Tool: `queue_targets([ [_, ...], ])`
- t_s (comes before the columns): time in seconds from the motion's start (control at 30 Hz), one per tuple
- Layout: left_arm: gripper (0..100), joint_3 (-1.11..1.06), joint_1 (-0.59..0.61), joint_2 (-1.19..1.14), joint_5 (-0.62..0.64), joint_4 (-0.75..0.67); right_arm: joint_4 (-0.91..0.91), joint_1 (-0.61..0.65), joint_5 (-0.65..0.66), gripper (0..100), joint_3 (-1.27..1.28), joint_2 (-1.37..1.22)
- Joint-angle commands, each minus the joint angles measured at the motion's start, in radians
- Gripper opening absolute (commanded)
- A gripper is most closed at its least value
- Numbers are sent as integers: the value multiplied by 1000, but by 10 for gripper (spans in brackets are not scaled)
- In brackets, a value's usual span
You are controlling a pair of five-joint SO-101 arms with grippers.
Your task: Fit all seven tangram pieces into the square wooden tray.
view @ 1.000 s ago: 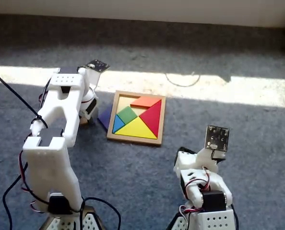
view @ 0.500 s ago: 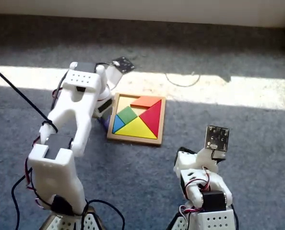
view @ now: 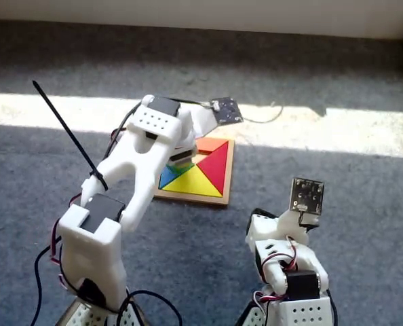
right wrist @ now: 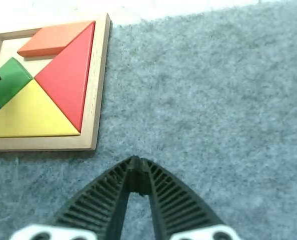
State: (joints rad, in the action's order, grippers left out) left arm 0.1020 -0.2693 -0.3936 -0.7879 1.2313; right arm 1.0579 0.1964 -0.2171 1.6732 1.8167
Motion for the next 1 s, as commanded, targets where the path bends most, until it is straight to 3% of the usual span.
queue_targets([
  [0.0,104,25,-48,58,-14,-41,7,-13,12,5,108,12],
  [0.2,114,22,-82,56,-54,-38,7,-13,12,5,108,12],
  [0.37,225,22,-74,56,-48,-34,7,-13,12,5,108,10],
  [0.63,223,28,-73,68,-44,-32,8,-13,12,5,108,10],
  [0.97,69,-15,-61,179,-5,69,8,-13,12,5,108,10],
])
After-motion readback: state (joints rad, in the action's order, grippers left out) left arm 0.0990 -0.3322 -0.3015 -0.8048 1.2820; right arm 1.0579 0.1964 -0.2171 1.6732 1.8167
